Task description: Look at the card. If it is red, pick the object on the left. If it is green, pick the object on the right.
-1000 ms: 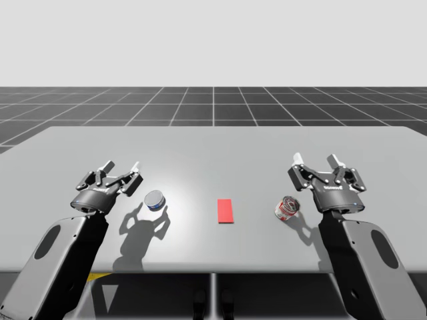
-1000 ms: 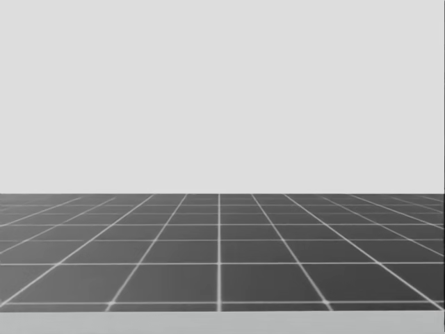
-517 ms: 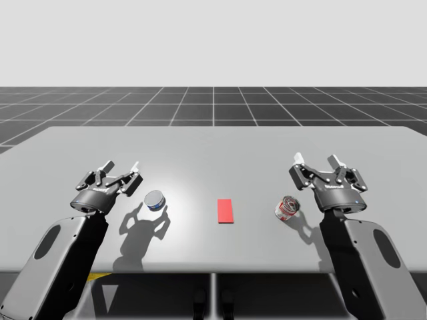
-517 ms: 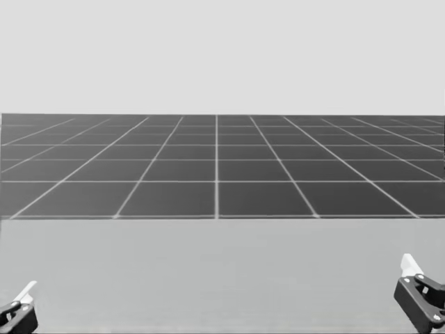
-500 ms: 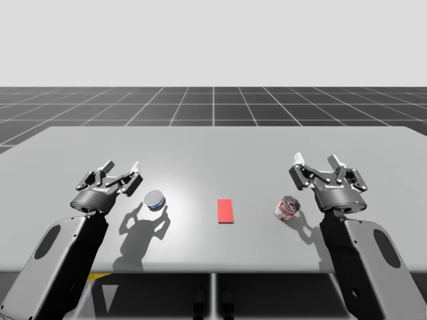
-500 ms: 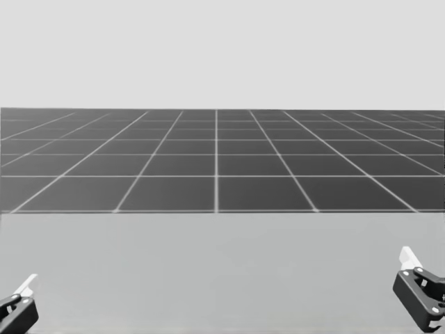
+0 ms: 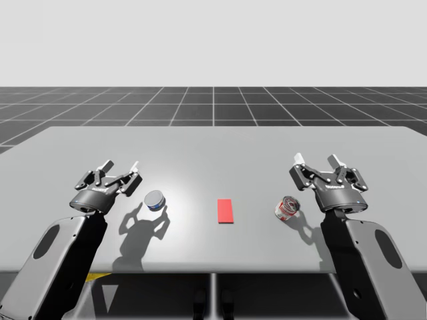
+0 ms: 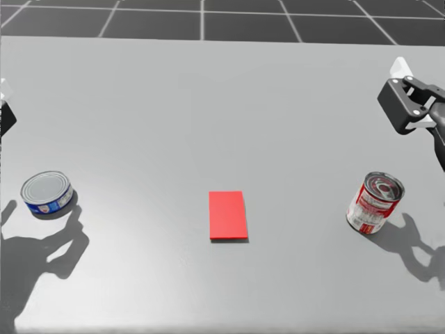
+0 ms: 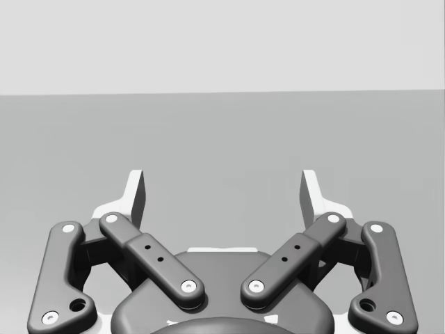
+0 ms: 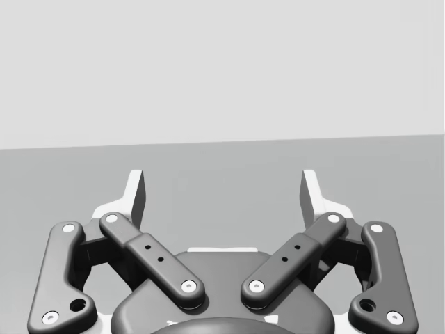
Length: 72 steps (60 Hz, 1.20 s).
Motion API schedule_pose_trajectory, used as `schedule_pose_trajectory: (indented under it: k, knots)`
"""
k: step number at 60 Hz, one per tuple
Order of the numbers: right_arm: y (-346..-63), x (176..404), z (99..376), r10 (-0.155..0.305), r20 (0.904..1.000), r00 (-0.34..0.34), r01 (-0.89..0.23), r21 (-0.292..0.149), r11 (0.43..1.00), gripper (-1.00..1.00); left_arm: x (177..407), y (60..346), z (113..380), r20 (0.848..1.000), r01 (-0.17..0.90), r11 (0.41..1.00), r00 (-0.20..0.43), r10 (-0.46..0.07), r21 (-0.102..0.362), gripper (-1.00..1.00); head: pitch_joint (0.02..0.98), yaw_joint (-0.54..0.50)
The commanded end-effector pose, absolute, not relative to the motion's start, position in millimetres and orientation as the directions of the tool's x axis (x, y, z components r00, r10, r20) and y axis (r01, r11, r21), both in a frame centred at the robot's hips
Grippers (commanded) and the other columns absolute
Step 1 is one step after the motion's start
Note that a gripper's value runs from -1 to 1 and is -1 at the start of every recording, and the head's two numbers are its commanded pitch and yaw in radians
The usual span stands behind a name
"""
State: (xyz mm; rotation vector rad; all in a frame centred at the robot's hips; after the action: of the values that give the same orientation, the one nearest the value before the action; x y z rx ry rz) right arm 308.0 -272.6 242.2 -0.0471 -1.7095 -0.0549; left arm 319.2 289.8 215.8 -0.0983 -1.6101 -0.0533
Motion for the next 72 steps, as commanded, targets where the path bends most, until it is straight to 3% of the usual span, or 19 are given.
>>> schedule_pose_trajectory:
  k: [1,36,72]
  knots:
    - [-272.3,307.8,242.5,0.004,0.9902,-0.14,0.06,0.005,0.998,-1.0,319.6,289.9,215.8,0.999,0.098,0.995,-0.041,0.028,-0.024,-1.0,0.855,-0.09]
    - [-271.9,306.7,242.8,0.017,0.9895,-0.144,0.057,-0.009,0.998,-1.0,319.9,289.8,215.4,0.999,0.099,0.995,-0.044,0.028,-0.024,-1.0,0.905,-0.08]
    - [-270.1,306.8,241.1,0.028,0.9891,-0.144,0.055,-0.02,0.998,-1.0,318.7,290.6,217.4,0.998,0.099,0.995,-0.045,0.034,-0.029,-1.0,0.868,0.33]
